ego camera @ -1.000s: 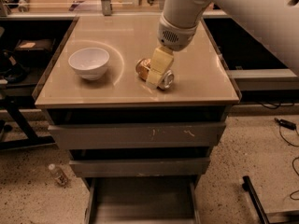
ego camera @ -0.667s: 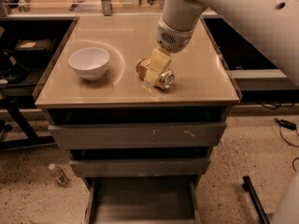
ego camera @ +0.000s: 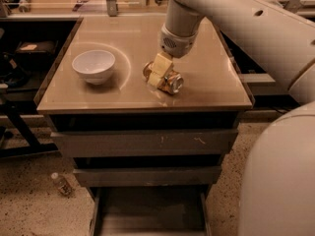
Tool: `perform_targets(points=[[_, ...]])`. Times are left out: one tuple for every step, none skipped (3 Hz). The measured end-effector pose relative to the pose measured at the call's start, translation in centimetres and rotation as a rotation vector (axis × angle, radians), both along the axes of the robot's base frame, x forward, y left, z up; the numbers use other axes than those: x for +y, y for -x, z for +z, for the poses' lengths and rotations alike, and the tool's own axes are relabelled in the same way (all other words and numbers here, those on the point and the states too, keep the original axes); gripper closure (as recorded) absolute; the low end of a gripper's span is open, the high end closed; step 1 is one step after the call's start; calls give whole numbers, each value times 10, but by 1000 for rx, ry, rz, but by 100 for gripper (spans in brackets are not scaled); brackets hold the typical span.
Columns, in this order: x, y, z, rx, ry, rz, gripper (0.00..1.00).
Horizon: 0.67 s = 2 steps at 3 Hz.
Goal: Place orange can into bottom drawer
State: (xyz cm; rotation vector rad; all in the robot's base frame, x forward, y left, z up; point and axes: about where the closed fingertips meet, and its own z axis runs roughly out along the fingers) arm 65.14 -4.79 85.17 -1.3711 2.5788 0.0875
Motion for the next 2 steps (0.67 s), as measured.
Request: perform_targets(points=[[3, 0, -20, 58, 3, -26, 0], [3, 0, -21, 60, 3, -27, 18]])
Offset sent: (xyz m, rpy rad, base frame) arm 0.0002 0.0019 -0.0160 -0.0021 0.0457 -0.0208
